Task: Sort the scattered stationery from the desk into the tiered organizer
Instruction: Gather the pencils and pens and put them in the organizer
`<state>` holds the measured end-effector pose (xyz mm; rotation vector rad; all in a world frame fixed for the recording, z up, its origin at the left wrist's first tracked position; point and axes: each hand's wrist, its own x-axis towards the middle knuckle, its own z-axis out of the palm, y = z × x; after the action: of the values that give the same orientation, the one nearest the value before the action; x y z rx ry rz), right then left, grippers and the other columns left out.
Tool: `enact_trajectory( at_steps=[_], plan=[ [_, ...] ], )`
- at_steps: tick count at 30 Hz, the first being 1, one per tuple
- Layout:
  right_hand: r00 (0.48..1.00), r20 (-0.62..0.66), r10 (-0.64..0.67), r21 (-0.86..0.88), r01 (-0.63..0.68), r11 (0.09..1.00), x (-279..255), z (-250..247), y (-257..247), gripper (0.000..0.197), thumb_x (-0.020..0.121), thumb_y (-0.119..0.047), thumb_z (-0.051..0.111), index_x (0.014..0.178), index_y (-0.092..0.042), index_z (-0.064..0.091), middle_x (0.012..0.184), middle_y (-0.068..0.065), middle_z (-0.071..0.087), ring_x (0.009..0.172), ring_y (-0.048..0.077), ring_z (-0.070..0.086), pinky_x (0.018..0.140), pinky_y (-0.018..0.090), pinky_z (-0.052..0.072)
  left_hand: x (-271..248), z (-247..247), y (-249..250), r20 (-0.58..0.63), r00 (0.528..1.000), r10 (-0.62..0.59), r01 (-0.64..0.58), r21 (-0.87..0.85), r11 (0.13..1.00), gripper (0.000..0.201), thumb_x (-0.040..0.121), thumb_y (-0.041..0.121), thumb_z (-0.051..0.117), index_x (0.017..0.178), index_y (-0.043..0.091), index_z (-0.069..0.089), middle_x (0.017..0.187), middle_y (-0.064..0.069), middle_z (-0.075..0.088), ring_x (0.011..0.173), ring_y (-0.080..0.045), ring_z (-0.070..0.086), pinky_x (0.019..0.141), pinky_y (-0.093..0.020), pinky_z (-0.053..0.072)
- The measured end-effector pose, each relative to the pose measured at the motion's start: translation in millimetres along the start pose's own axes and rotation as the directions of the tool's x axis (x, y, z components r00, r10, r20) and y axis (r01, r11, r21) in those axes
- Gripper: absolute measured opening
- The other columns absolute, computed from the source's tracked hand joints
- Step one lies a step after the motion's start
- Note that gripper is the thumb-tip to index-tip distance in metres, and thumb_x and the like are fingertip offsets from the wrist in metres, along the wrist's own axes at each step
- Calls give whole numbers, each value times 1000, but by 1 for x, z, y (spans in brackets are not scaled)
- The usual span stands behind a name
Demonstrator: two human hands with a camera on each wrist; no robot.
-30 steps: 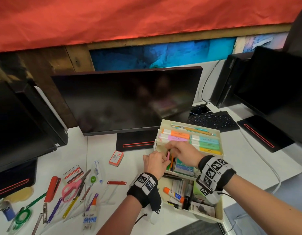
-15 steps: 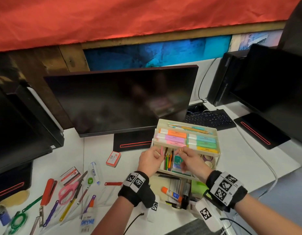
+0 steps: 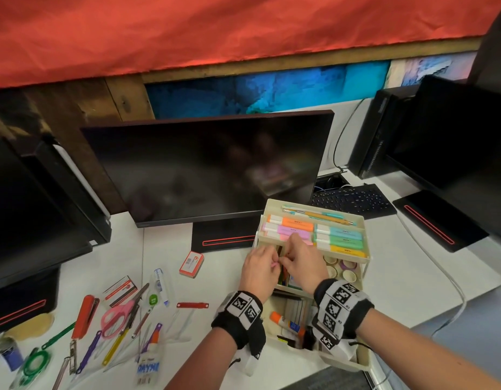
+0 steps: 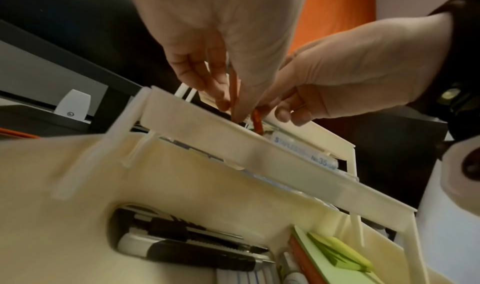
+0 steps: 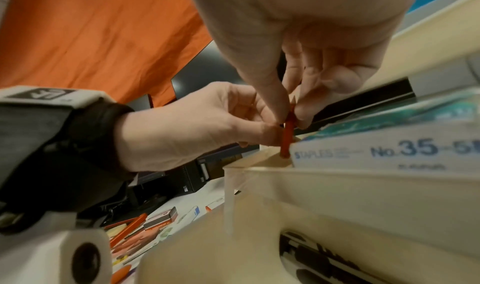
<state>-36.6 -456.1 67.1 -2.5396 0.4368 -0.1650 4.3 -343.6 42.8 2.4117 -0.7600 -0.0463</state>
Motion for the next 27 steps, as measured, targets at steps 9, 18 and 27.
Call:
enact_trajectory(
  at_steps=[9, 18, 27],
  plan=[
    [999, 44, -30, 3, 30, 1000, -10, -4, 4, 5, 86, -17, 58, 81, -15, 56, 80, -2, 54, 71, 14, 51, 58, 22, 36, 1, 6, 3, 69, 997, -25, 21, 58, 998, 14, 86, 10, 52, 82, 20, 43, 91, -3, 57, 86, -18, 54, 82, -29, 47],
    [994, 85, -61, 81, 54, 995, -43, -22, 32, 2, 89, -26, 56, 89, -24, 56, 94, -5, 51, 82, 9, 53, 74, 26, 46, 4, 17, -10, -31, 990, 138, -129, 205, 970, 21, 94, 32, 46, 111, 21, 54, 119, -1, 44, 102, -14, 50, 86, -29, 47],
    [956, 292, 3, -249, 73, 966, -39, -19, 2, 47, 94, -60, 18, 117, -26, 40, 75, -3, 58, 67, 17, 56, 63, 31, 49, 4, 18, -3, 127, 992, -25, -40, 482, 875, 38, 86, 32, 50, 123, 30, 42, 124, -5, 35, 108, -23, 37, 86, -35, 32]
  ],
)
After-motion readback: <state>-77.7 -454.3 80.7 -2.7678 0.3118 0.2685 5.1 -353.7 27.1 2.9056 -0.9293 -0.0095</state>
